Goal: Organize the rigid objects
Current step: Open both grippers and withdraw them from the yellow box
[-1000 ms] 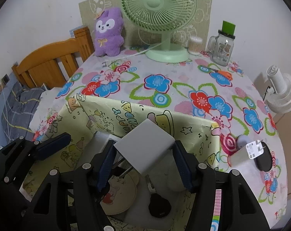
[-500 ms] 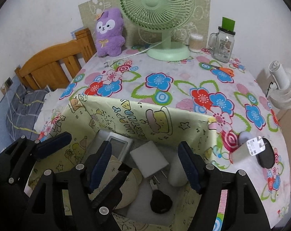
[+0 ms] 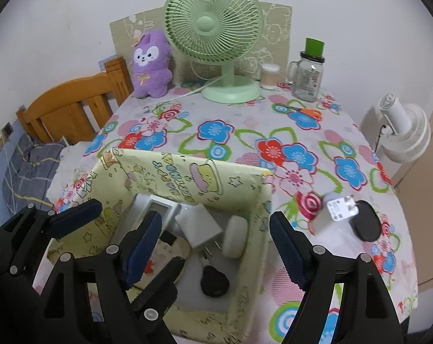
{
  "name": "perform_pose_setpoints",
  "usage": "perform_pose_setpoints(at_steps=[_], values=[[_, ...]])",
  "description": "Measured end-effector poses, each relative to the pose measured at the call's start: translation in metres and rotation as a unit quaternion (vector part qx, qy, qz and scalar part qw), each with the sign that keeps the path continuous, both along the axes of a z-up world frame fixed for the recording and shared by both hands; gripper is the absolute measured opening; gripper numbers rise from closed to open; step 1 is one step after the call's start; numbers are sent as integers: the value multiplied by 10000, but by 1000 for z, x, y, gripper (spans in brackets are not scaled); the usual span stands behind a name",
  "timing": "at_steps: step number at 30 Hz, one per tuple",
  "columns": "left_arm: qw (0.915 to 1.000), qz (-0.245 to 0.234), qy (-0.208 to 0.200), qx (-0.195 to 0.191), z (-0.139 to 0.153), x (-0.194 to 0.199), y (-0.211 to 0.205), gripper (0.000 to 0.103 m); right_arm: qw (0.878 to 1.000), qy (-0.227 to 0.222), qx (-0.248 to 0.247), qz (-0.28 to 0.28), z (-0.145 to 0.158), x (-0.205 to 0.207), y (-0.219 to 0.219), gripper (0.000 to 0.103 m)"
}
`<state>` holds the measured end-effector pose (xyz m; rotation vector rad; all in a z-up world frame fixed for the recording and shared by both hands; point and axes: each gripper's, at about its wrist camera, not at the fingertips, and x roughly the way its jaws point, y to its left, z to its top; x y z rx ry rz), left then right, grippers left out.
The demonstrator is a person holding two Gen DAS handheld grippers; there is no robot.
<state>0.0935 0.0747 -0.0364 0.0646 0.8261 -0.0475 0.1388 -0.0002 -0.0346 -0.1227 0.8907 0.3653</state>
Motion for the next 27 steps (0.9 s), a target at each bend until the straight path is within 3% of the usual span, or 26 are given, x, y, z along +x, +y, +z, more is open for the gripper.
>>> perform_pose_setpoints(at_steps=[27], values=[[9991,16,-364,199,23,-24,-45,96,9986,-482,-68,-218,31,-31,-48,82]])
